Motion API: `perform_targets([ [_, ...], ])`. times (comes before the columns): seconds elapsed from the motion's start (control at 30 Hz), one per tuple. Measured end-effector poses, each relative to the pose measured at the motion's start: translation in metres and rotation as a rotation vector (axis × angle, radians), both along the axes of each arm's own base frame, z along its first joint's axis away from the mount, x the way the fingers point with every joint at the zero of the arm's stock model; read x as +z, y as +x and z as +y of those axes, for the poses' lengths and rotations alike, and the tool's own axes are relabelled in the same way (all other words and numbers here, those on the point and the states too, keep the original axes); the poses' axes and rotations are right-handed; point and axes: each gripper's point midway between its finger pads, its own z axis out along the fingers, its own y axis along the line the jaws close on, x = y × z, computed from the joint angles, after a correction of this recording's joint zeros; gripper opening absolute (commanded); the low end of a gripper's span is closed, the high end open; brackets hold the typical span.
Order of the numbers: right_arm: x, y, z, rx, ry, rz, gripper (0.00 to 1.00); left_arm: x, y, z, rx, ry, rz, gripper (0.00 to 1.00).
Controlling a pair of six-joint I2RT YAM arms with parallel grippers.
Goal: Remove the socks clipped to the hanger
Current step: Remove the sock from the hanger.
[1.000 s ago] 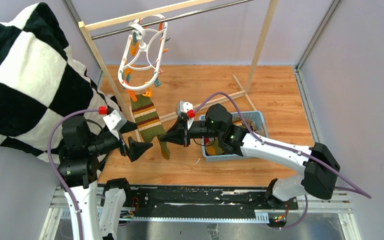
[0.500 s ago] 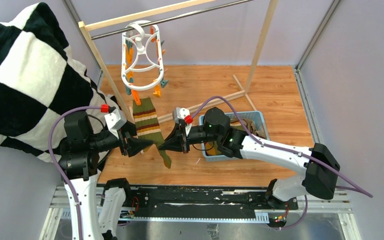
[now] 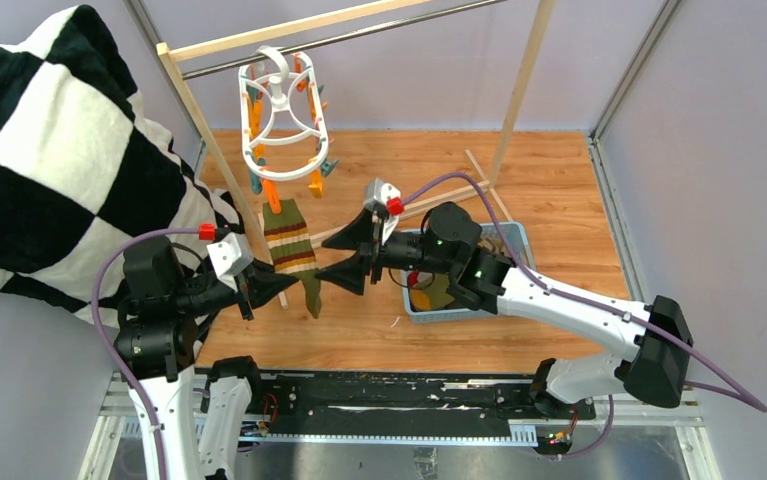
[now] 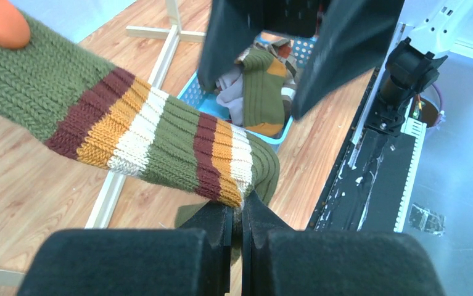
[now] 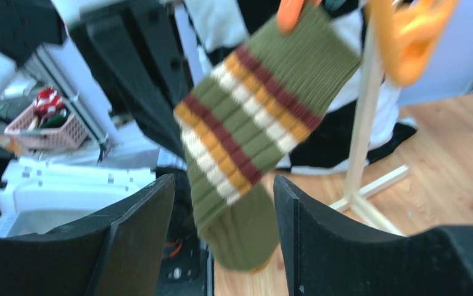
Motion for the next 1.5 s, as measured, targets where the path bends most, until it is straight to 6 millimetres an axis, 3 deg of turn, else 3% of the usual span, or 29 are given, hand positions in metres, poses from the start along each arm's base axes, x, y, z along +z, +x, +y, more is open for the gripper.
perform_targets([
  [0.3,0.101,0.015,0.01,-0.053,0.201,-0.026,0.67,0.0,0.0,0.0,-0.002,0.013,-0.027,0.0],
  [0.4,0.116,0.022,0.022,-0.042,0.233,-0.007,0.68,0.001,-0.002,0.0,-0.004,0.019,-0.045,0.0],
  [0.7,0.09,0.047,0.057,-0.043,0.191,0.11,0.73,0.003,-0.006,-0.001,-0.014,0.022,-0.07,0.0],
  [0.9,0.08,0.058,0.064,-0.049,0.195,0.182,0.75,0.004,-0.007,-0.002,-0.022,0.018,-0.071,0.0],
  [1.5,0.08,0.07,0.074,0.006,0.274,0.342,0.72,0.008,-0.01,-0.003,-0.03,0.016,-0.086,0.0],
])
